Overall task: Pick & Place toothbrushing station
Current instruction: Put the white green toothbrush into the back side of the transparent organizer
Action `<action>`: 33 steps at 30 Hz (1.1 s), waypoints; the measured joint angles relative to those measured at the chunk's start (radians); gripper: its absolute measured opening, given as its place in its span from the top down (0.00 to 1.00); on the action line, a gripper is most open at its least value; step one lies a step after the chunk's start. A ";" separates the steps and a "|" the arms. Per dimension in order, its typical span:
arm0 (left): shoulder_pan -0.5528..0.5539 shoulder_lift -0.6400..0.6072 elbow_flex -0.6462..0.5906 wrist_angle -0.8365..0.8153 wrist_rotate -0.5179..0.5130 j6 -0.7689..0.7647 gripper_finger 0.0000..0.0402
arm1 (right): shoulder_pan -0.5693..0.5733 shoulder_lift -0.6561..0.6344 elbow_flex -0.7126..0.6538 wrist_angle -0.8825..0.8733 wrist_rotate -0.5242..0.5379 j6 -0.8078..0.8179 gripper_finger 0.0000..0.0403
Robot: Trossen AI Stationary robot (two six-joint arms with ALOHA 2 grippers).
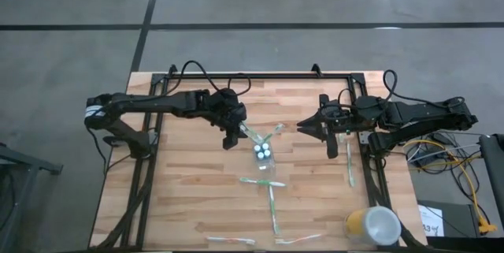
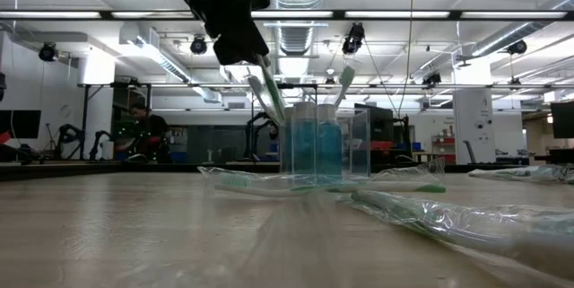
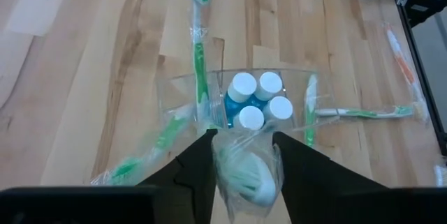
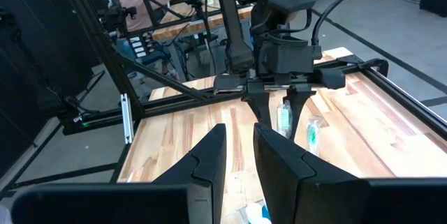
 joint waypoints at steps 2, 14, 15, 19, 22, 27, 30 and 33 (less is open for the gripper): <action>0.000 0.000 0.000 0.001 0.002 0.008 0.65 | 0.000 0.000 0.000 0.000 0.000 0.000 0.83; -0.001 0.001 0.000 0.000 0.003 0.015 0.74 | 0.000 0.000 0.000 0.000 0.000 0.000 0.83; -0.001 0.001 0.000 0.000 0.003 0.016 0.76 | 0.000 0.000 0.000 0.000 0.000 0.000 0.83; -0.001 0.001 0.000 0.000 -0.002 0.020 0.84 | 0.000 0.000 0.000 0.000 0.000 0.000 0.83; -0.001 0.001 0.000 0.000 -0.002 0.023 0.89 | 0.000 0.000 0.000 0.000 0.000 0.000 0.83; -0.001 0.001 0.000 0.001 -0.003 0.023 0.95 | 0.000 0.000 -0.001 0.000 0.000 0.000 0.83; -0.001 0.001 0.000 0.001 -0.003 0.022 0.94 | 0.000 0.000 -0.001 0.000 0.000 0.000 0.83; -0.001 0.004 0.000 -0.003 -0.002 0.024 0.92 | 0.000 0.000 -0.001 0.000 0.000 0.000 0.83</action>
